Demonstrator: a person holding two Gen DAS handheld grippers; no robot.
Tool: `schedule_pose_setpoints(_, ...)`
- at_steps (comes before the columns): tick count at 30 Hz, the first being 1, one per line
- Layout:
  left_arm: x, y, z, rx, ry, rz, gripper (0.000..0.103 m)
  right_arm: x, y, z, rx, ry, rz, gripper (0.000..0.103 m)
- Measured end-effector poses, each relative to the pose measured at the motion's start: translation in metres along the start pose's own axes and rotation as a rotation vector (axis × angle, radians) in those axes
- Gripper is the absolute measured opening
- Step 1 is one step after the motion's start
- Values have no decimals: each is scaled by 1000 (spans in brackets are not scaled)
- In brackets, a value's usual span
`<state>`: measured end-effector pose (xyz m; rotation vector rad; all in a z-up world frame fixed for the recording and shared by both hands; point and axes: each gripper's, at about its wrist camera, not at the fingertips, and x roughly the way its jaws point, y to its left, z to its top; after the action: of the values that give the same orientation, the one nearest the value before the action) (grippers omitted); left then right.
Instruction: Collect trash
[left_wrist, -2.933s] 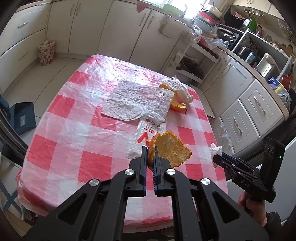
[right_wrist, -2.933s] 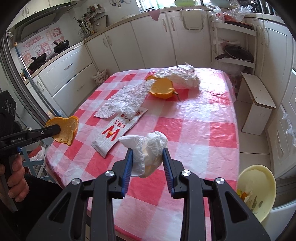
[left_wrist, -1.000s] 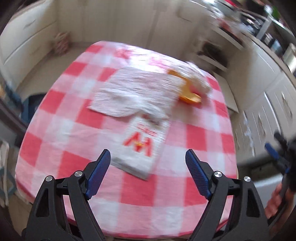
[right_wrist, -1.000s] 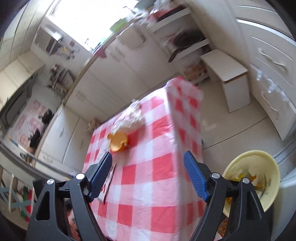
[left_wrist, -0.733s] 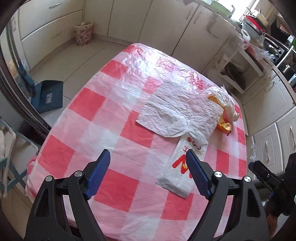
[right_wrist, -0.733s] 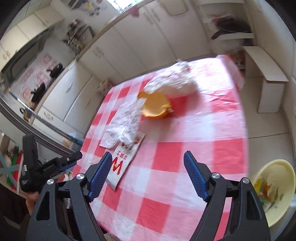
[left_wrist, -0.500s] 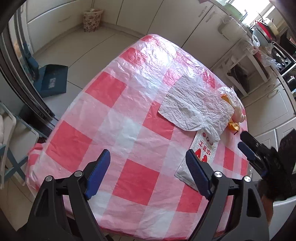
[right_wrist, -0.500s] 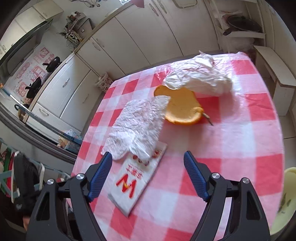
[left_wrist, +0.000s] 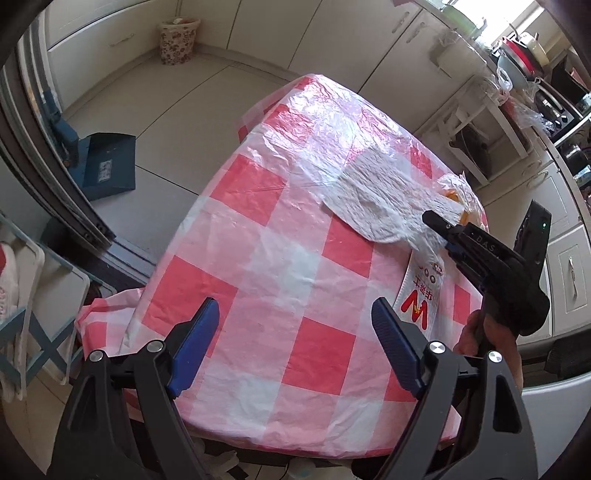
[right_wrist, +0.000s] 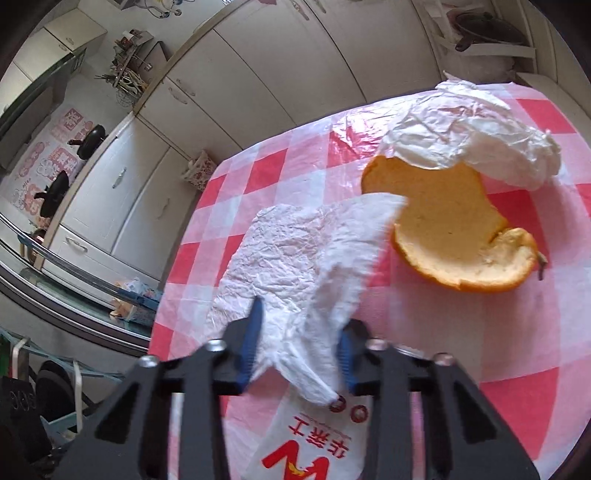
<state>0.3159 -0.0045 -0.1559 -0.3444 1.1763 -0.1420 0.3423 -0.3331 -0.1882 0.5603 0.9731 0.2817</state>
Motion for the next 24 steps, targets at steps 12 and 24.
schedule_pose_setpoints(12,18,-44,-17,161,43,43,81,-95,30,1,-100,-147,288,7)
schedule_pose_setpoints(24,9,-27,-19,109,3,80,81,-23,56,-22,-295,34,-8,85)
